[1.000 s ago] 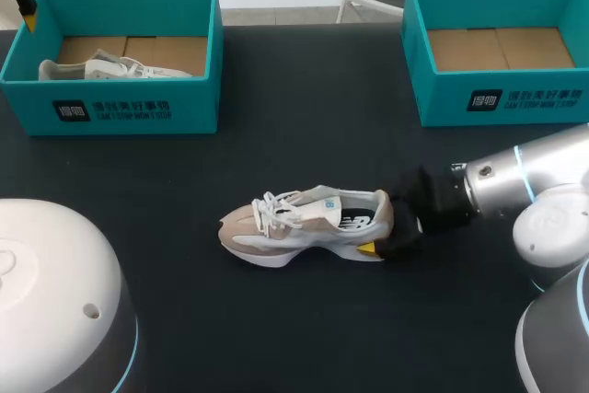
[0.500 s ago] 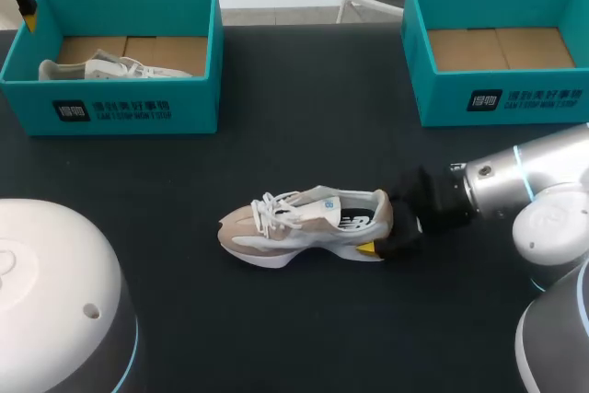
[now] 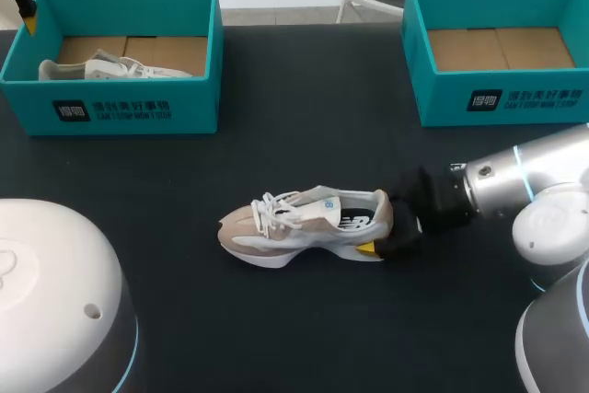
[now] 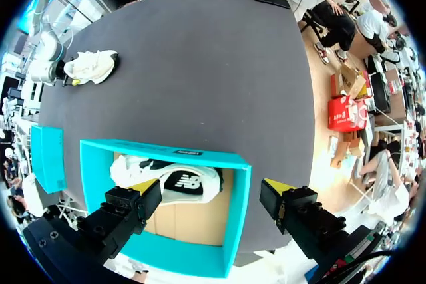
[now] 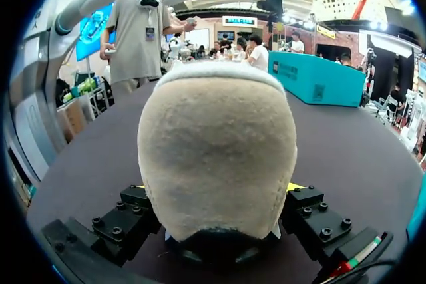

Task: Take the shoe out of the shoebox, open the shoe tongue, remove and reinsert the insole, then place the shoe into the shoebox

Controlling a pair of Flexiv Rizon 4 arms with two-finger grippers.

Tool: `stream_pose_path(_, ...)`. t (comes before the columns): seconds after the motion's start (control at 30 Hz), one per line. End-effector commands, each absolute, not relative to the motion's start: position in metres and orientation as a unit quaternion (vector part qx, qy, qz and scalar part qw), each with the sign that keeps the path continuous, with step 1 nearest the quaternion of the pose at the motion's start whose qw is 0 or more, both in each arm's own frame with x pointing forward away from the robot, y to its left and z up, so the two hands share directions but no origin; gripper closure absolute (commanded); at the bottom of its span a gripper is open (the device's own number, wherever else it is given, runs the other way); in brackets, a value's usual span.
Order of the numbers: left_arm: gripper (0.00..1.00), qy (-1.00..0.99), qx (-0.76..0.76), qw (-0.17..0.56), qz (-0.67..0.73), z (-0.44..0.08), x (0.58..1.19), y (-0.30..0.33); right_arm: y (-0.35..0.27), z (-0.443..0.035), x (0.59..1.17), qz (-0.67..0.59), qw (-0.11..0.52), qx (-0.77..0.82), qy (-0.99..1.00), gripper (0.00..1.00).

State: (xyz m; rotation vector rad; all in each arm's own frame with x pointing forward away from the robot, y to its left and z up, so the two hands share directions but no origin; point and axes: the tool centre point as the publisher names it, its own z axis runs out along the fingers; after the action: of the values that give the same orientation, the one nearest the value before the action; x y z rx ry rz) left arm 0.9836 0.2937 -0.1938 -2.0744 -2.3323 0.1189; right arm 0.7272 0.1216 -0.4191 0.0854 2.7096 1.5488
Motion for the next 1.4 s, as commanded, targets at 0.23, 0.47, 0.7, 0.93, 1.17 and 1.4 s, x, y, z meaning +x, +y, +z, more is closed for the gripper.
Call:
stream_pose_path(0.23,0.00,-0.915,-0.402,-0.006,-0.023,-0.164,0.910,0.241,0.124,-0.421,0.728,0.496,0.011,0.027,0.868,1.00)
stream_pose_path(0.47,0.00,-0.996,-0.079,-0.008,-0.028,-0.158,0.890,0.207,0.124,-0.421,0.728,0.496,0.011,0.027,0.868,1.00)
stream_pose_path(0.7,0.00,-0.996,-0.079,-0.008,-0.028,-0.158,0.890,0.207,0.124,-0.421,0.728,0.496,0.011,0.027,0.868,1.00)
stream_pose_path(0.93,0.00,-0.996,-0.079,-0.008,-0.028,-0.158,0.890,0.207,0.124,-0.421,0.728,0.496,0.011,0.027,0.868,1.00)
stream_pose_path(1.17,0.00,-0.979,0.190,-0.004,0.075,-0.158,0.867,0.163,0.124,-0.421,0.728,0.496,0.011,0.027,0.868,1.00)
stream_pose_path(1.4,0.00,-0.921,0.378,0.000,0.099,-0.155,0.851,0.123,0.124,-0.421,0.728,0.496,0.011,0.027,0.868,1.00)
